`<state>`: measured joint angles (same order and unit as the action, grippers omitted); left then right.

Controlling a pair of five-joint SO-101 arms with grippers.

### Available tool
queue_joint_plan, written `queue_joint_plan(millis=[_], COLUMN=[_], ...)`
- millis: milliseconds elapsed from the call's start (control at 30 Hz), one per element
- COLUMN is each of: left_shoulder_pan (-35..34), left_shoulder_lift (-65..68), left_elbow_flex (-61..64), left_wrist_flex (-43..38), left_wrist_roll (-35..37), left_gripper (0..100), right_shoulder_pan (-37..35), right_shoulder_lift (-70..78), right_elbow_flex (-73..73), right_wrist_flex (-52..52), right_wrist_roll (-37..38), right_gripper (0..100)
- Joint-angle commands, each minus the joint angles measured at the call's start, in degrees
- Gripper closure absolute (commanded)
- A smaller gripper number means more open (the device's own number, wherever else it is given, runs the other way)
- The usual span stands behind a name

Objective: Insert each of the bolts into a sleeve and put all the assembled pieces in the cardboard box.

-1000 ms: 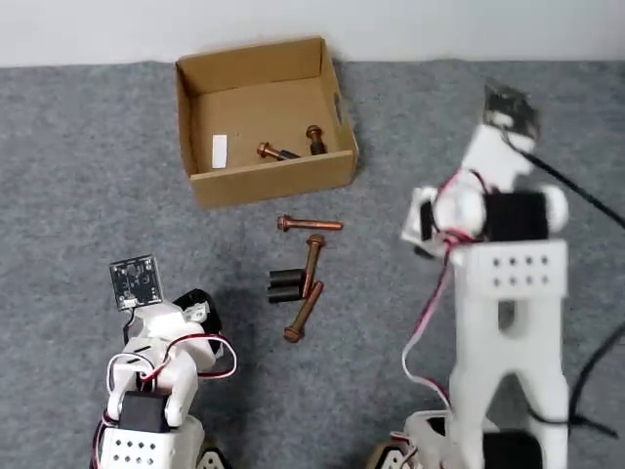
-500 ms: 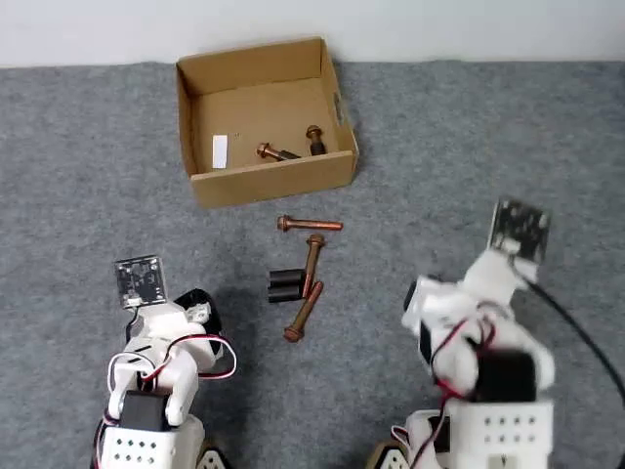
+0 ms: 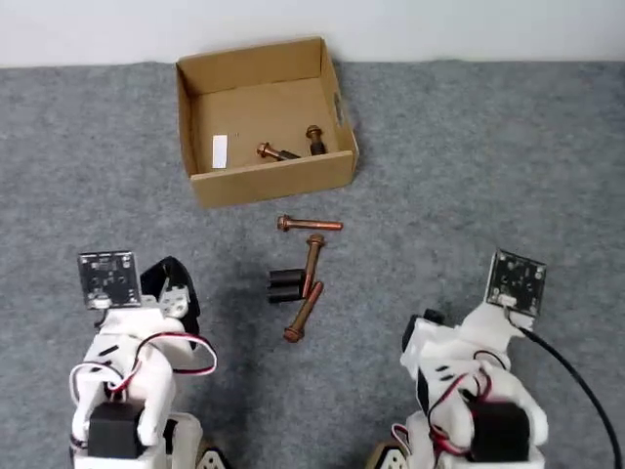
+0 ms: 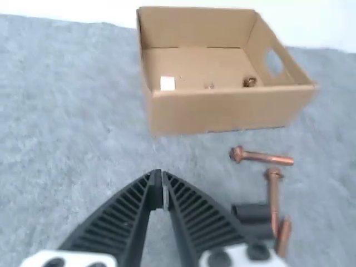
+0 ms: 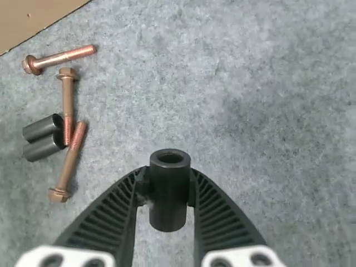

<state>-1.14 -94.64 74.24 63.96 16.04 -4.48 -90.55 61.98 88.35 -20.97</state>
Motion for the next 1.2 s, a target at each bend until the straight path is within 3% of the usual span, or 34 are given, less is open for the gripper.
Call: queue_joint_plan(millis=[0,267,600,1000,1167], left_shoulder_pan=[1.9,14.1,22.2,23.0,23.5], left_shoulder_lift=[6.9,38.4,67.7,104.3,115.6], left_elbow_flex=[-10.8,-33.8,-55.9,-75.0,-85.6], left_wrist_flex=[5.4,12.9,13.2,13.5,18.0], left_wrist_roll=[-0.3,0.5,0.5,1.9,1.8], left_gripper=[99,99,99,99,95], right_shoulder_pan=[0.3,0.3,0.3,0.3,0.3], right_shoulder_lift=[-2.6,-6.6,-7.3,-11.1,-9.9], right_elbow_flex=[0.9,2.4,2.7,3.4,3.4], right_wrist_flex=[-0.5,-1.1,-1.1,-1.5,-1.5], right_wrist_roll=[-0.4,-0.4,-0.6,-0.6,-0.6], right_gripper=[99.1,99.1,99.1,99.1,99.1])
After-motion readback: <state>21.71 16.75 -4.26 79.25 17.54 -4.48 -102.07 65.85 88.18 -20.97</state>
